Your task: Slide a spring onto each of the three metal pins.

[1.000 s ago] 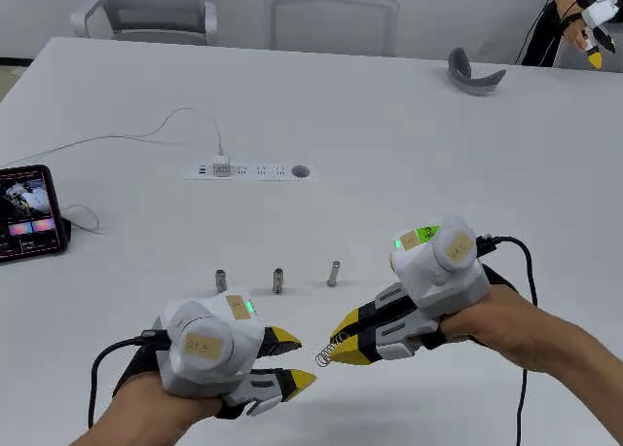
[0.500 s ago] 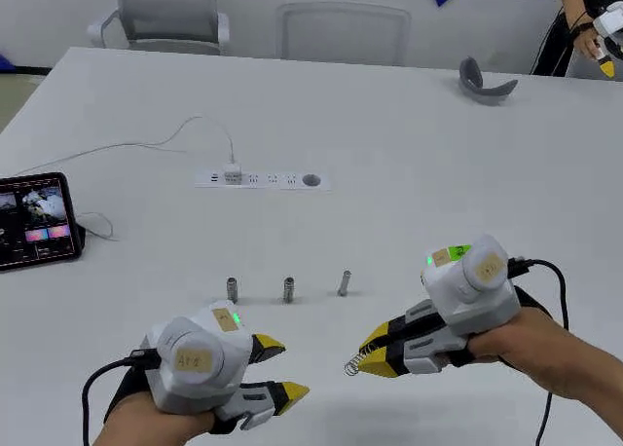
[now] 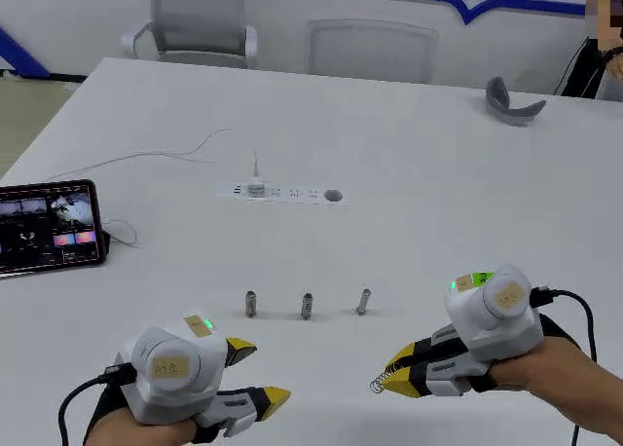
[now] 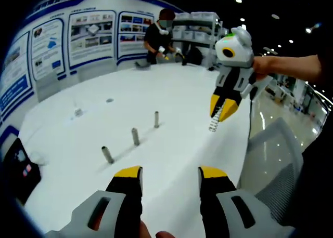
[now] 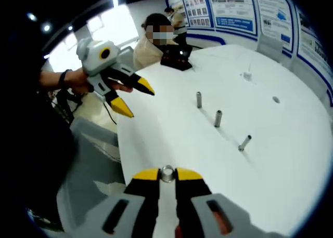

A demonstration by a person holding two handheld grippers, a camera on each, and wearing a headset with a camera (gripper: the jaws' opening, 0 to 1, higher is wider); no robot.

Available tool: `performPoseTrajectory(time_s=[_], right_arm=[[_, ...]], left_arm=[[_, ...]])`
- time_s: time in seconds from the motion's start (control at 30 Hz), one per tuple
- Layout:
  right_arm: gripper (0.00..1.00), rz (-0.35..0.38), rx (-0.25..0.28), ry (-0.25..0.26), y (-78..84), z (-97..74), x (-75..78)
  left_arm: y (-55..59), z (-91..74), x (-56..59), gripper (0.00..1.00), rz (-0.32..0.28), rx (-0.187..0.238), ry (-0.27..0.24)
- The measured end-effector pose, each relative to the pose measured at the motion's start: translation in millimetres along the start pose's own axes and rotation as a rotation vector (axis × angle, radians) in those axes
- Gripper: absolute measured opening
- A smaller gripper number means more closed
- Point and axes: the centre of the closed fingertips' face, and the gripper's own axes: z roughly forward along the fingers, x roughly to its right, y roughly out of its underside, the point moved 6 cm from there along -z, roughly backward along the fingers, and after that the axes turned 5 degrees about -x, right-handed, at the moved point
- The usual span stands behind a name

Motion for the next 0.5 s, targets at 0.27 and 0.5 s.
performPoseTrajectory(time_s=[0.27, 0.5], right_arm=[[0.12, 0.005, -0.018, 0.018, -2.9, 2.4, 13.6], [0.12, 0.011, -0.048, 0.037, -3.3, 8.3, 26.8]], left_arm=[[10.6, -7.3, -9.7, 0.49, -0.036, -0.004, -0.033], [14.0, -10.8, -18.4, 0.53, -0.066, -0.004, -0.058]])
